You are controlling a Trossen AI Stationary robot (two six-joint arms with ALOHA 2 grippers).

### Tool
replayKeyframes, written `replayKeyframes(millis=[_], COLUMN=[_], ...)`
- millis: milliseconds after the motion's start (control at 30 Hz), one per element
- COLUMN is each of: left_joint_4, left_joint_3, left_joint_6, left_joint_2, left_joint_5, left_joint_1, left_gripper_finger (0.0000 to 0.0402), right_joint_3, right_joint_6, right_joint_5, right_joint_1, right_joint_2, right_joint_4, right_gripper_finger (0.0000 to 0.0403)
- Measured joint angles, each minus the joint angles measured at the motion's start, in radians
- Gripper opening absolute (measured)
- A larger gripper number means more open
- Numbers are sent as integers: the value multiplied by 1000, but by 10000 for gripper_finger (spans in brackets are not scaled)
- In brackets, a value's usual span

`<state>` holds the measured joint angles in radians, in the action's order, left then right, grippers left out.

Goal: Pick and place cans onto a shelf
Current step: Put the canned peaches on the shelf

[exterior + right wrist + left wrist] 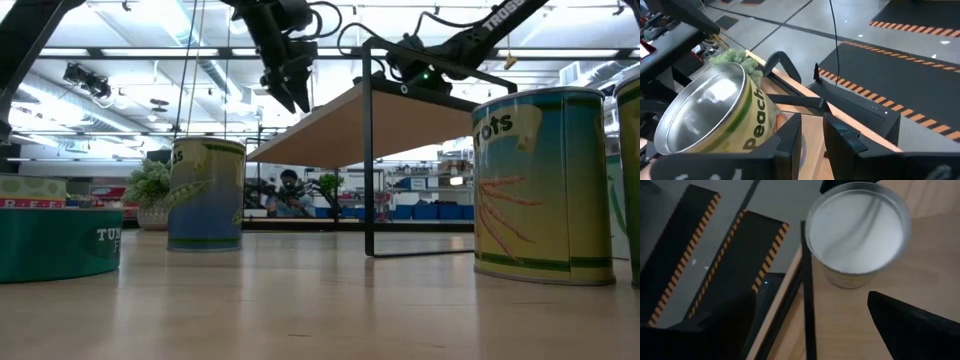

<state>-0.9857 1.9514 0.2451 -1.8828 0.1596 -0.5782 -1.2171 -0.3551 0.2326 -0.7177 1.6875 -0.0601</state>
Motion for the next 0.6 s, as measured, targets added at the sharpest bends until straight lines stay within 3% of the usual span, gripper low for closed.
replayKeyframes(millis=[600], left_joint_4=[52], left_joint_3=[0], left_joint_6=[3], left_joint_2=[-14], left_joint_5=[0], left_joint_1=[-1], left_gripper_finger=[389], right_joint_3=[0], right_joint_6=[45], right_joint_5=[47], right_joint_1=[29], right_joint_2=[-1], right_joint_4=[28], right_gripper_finger=[87])
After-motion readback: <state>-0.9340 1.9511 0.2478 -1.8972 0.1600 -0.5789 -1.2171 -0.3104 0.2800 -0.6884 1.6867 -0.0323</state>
